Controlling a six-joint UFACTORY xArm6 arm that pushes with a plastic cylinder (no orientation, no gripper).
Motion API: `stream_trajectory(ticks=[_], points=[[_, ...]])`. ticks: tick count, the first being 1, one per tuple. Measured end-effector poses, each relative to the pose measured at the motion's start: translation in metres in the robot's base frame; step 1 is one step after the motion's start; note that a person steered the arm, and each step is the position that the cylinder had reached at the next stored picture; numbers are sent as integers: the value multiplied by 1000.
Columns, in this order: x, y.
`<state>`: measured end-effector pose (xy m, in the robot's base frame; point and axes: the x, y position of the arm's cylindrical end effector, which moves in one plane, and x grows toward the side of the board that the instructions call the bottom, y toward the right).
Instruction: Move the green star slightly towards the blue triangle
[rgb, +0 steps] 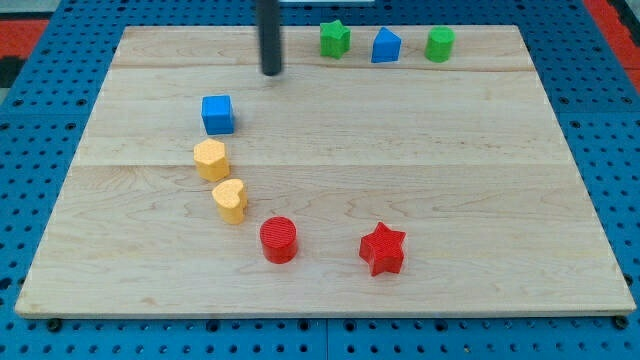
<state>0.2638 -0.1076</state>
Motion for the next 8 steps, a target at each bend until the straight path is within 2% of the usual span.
stream_trajectory(ticks=[1,2,7,8], points=[[-72,-5],[-72,-3],[-71,97],[-71,97]])
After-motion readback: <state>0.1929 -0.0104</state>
